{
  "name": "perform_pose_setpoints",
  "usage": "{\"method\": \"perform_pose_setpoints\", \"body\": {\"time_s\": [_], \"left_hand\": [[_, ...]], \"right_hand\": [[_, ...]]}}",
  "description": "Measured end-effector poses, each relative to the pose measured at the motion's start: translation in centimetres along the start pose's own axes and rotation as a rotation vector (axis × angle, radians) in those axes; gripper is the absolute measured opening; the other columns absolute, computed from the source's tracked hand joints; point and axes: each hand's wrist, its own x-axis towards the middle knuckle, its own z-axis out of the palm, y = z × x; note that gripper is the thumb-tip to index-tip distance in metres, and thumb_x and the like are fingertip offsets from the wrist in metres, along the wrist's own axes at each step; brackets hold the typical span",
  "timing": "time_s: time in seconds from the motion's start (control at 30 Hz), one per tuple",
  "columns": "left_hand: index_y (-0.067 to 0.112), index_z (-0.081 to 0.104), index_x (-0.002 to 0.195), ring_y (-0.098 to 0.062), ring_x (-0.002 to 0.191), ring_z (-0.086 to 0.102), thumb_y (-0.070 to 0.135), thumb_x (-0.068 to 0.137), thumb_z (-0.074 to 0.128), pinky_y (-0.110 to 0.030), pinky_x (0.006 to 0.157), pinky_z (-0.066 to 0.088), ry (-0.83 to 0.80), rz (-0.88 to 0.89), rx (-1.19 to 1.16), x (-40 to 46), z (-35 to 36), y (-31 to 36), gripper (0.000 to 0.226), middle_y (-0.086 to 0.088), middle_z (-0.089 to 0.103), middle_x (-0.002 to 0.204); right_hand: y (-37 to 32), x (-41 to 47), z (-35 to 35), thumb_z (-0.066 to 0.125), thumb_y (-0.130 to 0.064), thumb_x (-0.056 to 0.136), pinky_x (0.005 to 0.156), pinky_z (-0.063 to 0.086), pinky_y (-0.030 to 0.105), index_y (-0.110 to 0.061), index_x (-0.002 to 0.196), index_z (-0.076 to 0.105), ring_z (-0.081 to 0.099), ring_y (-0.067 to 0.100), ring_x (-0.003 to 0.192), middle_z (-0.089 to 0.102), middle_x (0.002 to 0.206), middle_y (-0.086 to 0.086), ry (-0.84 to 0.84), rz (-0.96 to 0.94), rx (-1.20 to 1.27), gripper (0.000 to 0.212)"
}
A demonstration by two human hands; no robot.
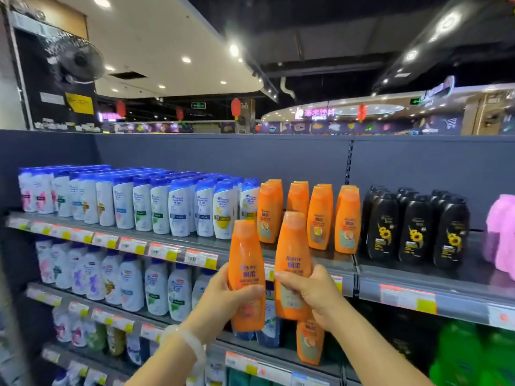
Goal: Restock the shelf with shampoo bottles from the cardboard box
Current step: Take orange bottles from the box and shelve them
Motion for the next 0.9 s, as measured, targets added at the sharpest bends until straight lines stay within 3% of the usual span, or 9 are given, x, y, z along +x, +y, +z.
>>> {"method": "perform_pose_setpoints", "body": {"time_s": [0.1,0.2,0.37,0.53,0.63,0.73,0.9], "left_hand": [[0.015,0.057,0.105,-0.016,0.074,0.067,0.005,0.074,0.074,-0.031,0.065,0.053,-0.028,0.050,-0.013,3.9,-0.8,0.9,0.037,-0.004,0.069,0.083],[0.014,0.056,0.108,-0.018,0.081,0.068,0.005,0.075,0.073,-0.033,0.068,0.056,-0.058,0.093,-0.015,8.0,-1.0,1.9,0.039,-0.007,0.070,0.092],[0.016,0.054,0.113,-0.026,0.095,0.067,0.010,0.070,0.077,-0.045,0.083,0.055,-0.096,0.104,-0.023,14.1,-1.3,2.3,0.049,-0.010,0.070,0.102],[0.018,0.054,0.112,-0.028,0.095,0.066,0.023,0.059,0.081,-0.050,0.086,0.053,-0.167,0.096,-0.031,18.2,-2.0,1.7,0.060,-0.009,0.070,0.103],[0.025,0.054,0.108,-0.028,0.097,0.065,0.017,0.068,0.078,-0.051,0.086,0.052,-0.206,0.087,-0.015,20.3,-2.3,1.6,0.047,-0.007,0.068,0.104],[0.025,0.053,0.111,-0.029,0.101,0.064,0.023,0.062,0.081,-0.052,0.088,0.051,-0.235,0.102,-0.021,21.7,-2.4,1.3,0.057,-0.008,0.068,0.107],[0.019,0.046,0.124,-0.023,0.100,0.065,0.012,0.071,0.077,-0.045,0.090,0.051,-0.257,0.055,-0.005,22.3,-3.0,-1.5,0.062,-0.006,0.068,0.108]], "right_hand": [[-0.6,3.6,0.0,0.079,-0.011,0.069,0.083,0.055,0.043,-0.010,0.110,0.058,0.067,0.027,0.088,0.070,0.094,0.011,0.043,-0.053,0.002,0.046],[-1.5,7.0,-0.4,0.077,-0.008,0.071,0.076,0.055,0.036,-0.010,0.110,0.058,0.067,0.022,0.084,0.070,0.092,0.008,0.095,-0.095,0.007,0.043],[-2.5,11.4,-0.8,0.076,-0.008,0.071,0.066,0.050,0.029,-0.012,0.110,0.055,0.064,0.017,0.077,0.067,0.089,0.005,0.166,-0.137,0.010,0.045],[-2.6,13.7,-1.0,0.075,-0.007,0.073,0.065,0.049,0.026,-0.015,0.108,0.055,0.063,0.014,0.080,0.066,0.089,0.001,0.217,-0.144,-0.016,0.041],[-2.9,14.5,-1.0,0.073,-0.009,0.075,0.065,0.049,0.024,-0.025,0.094,0.052,0.062,0.011,0.079,0.065,0.089,-0.001,0.250,-0.152,-0.026,0.033],[-3.2,15.2,-1.2,0.073,-0.010,0.075,0.065,0.049,0.025,-0.023,0.101,0.052,0.062,0.012,0.080,0.065,0.092,0.001,0.281,-0.164,-0.043,0.035],[-2.7,15.7,-1.7,0.072,-0.012,0.076,0.065,0.049,0.026,-0.029,0.099,0.051,0.063,0.013,0.085,0.065,0.096,0.000,0.307,-0.178,-0.054,0.036]]}}
